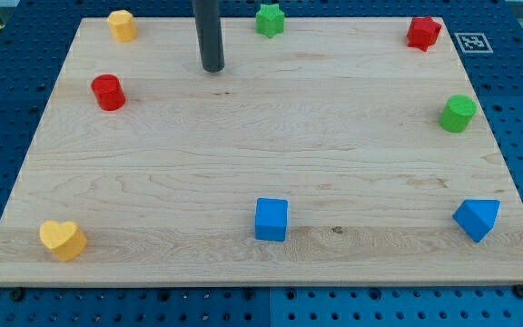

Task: Move the yellow hexagon towards the center

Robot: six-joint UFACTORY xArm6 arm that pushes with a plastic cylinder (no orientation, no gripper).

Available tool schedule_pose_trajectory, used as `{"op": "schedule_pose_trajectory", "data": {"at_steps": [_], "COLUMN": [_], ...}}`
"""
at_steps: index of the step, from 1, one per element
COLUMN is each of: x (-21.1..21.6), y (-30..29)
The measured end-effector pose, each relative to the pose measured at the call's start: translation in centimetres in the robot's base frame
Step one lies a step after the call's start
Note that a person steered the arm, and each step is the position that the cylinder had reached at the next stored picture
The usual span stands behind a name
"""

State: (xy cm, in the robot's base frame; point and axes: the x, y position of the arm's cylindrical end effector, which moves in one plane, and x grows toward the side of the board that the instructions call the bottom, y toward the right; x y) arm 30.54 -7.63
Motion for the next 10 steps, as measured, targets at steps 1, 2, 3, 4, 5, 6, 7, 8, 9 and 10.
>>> {"op": "schedule_pose_trajectory", "data": {"at_steps": [1,2,3,4,5,6,7,8,9,10], "x": [0.0,-1.6,-2.5,-1.7,-3.7,-9.2,-11.3,-11.3,-11.3,-10.4], "y": [0.0,-3.6,-8.9,-15.8,-22.8,-22.5,-21.0,-20.8,-18.5,-16.5]}}
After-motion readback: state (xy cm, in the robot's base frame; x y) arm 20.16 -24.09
